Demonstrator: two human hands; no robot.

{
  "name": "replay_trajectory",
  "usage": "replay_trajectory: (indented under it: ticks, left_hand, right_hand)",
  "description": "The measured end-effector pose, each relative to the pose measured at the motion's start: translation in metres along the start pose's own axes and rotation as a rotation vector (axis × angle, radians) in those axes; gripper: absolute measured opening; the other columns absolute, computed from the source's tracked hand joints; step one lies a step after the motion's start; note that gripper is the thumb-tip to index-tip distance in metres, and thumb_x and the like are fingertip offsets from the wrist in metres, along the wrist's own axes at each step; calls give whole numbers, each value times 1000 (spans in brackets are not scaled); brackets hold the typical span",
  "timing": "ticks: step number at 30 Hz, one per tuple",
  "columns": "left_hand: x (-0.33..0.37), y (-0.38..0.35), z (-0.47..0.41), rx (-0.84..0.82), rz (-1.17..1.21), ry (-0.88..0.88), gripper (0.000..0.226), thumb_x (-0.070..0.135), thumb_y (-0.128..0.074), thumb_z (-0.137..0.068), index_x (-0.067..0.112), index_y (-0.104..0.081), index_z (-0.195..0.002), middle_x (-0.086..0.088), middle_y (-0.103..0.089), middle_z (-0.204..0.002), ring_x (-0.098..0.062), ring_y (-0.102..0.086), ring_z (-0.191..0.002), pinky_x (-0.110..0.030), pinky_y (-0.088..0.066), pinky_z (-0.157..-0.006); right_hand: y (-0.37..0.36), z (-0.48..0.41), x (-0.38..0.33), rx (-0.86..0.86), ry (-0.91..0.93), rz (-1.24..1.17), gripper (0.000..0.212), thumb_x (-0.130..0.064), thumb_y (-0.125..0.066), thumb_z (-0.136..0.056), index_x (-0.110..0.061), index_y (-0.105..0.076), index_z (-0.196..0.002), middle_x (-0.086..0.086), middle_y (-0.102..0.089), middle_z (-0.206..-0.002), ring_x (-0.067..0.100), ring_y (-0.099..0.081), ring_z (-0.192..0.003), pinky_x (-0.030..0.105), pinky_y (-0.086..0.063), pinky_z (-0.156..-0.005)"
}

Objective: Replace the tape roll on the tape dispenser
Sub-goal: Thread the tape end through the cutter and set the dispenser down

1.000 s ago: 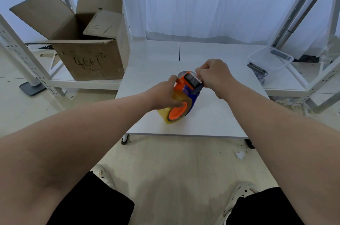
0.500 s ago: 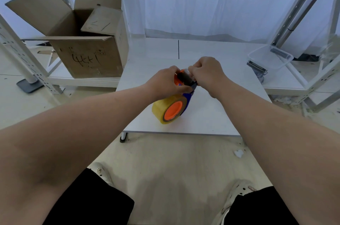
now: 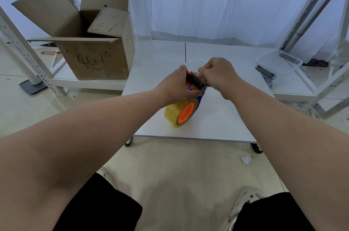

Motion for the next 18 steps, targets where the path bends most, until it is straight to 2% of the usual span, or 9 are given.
replay_trajectory:
  ticks: [3, 6, 9, 12, 15, 18]
  left_hand:
    - [-1, -3, -2, -11, -3, 12, 65, 53, -74, -69, 15, -41, -110, -1, -56, -100, -16, -54, -83, -18, -41, -56]
    - [-3, -3, -2, -22, 4, 17, 65, 52, -75, -69, 14, -41, -109, -3, -56, -100, -17, -54, -82, -20, -40, -56]
    - [-4, -3, -1, -27, 4, 18, 64, 52, -75, -69, 14, -42, -108, -1, -55, -96, -12, -50, -75, -20, -38, -55]
    - [-4, -4, 0, -26, -8, 12, 63, 52, -76, -68, 14, -42, -107, -1, -56, -96, -14, -51, -75, -20, -41, -56]
    - [-3, -3, 2, -27, -21, -8, 60, 52, -76, -68, 18, -41, -102, 3, -54, -90, -8, -47, -68, -19, -36, -53]
    - [-2, -2, 5, -35, -25, -25, 58, 52, -76, -68, 19, -40, -100, 3, -53, -89, -8, -46, -67, -19, -34, -52]
  right_hand:
    - [0, -2, -1, 6, 43, 62, 10, -14, -53, -92, -7, -54, -86, 12, -62, -91, 23, -56, -83, 33, -46, -73]
    - [-2, -3, -1, 1, 73, 109, 9, -15, -53, -92, -8, -53, -87, 7, -58, -92, 19, -51, -83, 29, -39, -71]
    - [-4, -3, 0, -1, 86, 164, 9, -16, -52, -93, -8, -52, -88, 7, -58, -97, 20, -51, -86, 31, -41, -73]
    - [-6, -3, 0, -11, 82, 179, 9, -17, -52, -93, -9, -52, -89, 9, -62, -101, 23, -55, -90, 36, -48, -82]
    - [-3, -6, 4, -32, 15, 71, 10, -18, -52, -93, -9, -54, -90, 13, -66, -102, 28, -63, -94, 43, -54, -88]
    - [0, -4, 5, -63, -63, -59, 10, -16, -50, -95, -7, -54, -95, 18, -66, -104, 31, -67, -92, 44, -58, -83]
Point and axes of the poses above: each hand's wrist, its own z-axis away from the middle knuckle, its own y-axis out of the back of the hand, x = y × z, the point moved 4 cm from there along -z, towards the middle knuckle
